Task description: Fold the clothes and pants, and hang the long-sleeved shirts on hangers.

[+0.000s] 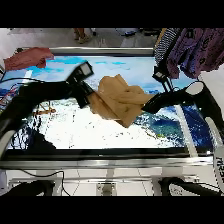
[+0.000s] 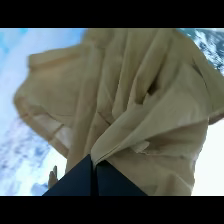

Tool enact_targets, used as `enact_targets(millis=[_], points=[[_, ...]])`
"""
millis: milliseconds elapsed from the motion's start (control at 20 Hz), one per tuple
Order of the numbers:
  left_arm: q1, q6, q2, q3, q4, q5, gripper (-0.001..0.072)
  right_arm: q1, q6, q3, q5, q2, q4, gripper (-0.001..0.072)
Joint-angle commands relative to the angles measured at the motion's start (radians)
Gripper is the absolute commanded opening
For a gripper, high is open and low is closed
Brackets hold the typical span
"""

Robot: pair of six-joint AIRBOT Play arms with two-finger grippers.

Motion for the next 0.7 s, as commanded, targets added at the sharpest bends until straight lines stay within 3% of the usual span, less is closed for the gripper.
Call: enact_targets(millis=[0, 250, 500, 650], points=[[0.035, -0.011, 0.066, 0.002, 0.016, -0.013, 0.0022, 0.031, -0.115, -0.086, -0.034, -0.021, 0.122, 0.057], [0.035, -0.016, 0.044, 0.002, 0.015, -0.013, 0.0022, 0.214, -0.146, -0.194, -0.19, -0.075, 0.196, 0.057], [0.035, -0.016, 0.044, 0.002, 0.015, -0.013, 0.0022, 0.375, -0.237, -0.197, -0.487, -0.164, 0.354, 0.0571], [0.035, -0.015, 0.044, 0.002, 0.015, -0.013, 0.0023, 0.381, -0.282, -0.196, -0.486, -0.181, 0.424, 0.057]])
